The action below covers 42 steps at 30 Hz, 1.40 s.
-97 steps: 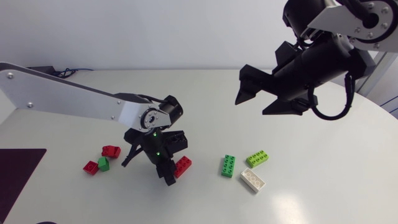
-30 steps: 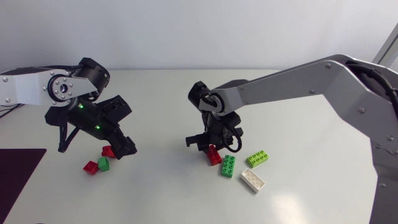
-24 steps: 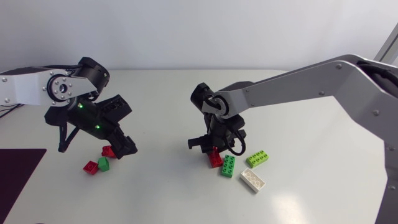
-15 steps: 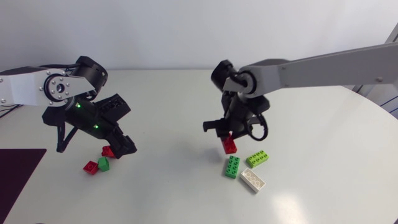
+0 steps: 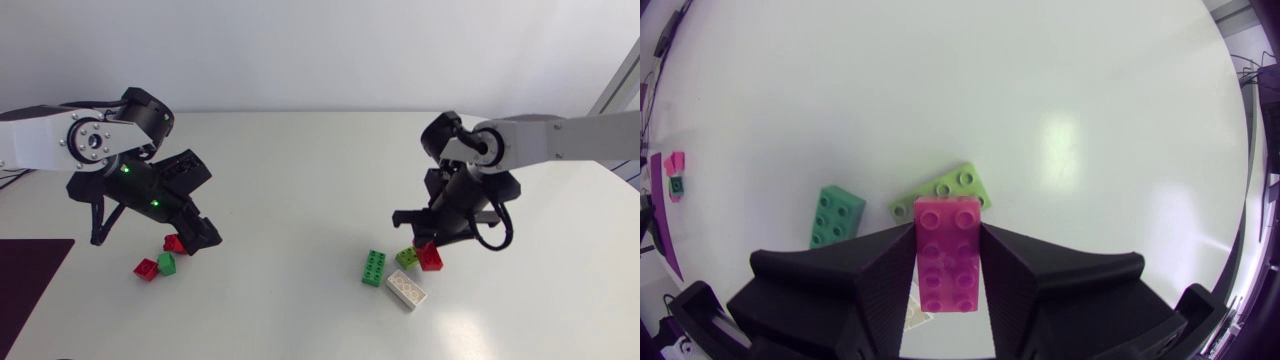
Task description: Sort duplo bricks by size, large to the right and small to the left
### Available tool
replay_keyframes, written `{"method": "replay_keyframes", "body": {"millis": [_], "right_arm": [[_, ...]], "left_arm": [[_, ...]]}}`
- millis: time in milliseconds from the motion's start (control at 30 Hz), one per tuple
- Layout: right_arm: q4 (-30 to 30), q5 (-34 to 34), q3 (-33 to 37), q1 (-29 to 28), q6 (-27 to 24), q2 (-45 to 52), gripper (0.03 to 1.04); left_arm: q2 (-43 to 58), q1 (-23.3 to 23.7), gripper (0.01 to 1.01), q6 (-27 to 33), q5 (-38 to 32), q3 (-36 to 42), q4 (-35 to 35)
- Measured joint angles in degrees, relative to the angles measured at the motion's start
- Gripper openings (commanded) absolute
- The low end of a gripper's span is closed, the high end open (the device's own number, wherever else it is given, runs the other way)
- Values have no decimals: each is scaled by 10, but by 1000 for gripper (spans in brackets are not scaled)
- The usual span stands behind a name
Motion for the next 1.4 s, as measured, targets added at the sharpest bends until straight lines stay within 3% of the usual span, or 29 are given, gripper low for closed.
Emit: {"method": "replay_keyframes", "body": {"millis": [200, 500, 533, 567, 667, 700, 1067, 1400], "right_arm": [[50, -7, -37, 0, -2, -1, 49], [58, -9, -31, 0, -2, 7, 56], [60, -9, -30, 0, -2, 8, 154], [61, -9, -29, 0, -2, 9, 326], [61, -8, -26, 0, -2, 14, 934], [56, -8, -23, 0, -1, 17, 1007], [41, -6, -21, -1, -1, 24, 1005], [36, -6, 8, -29, 3, -45, 1007]], "left_arm": [[-7, 0, 982, 0, 0, -2, 0], [-8, -3, 982, 0, 0, -3, 6], [-8, -3, 982, 0, 0, -3, 7], [-8, -3, 982, 0, 0, -3, 8], [-8, -3, 982, 0, 0, -3, 9], [-8, -3, 982, 0, 0, -3, 9], [-8, -3, 982, 0, 0, -7, 11], [-8, -10, 982, -10, 0, -7, 15]]}}
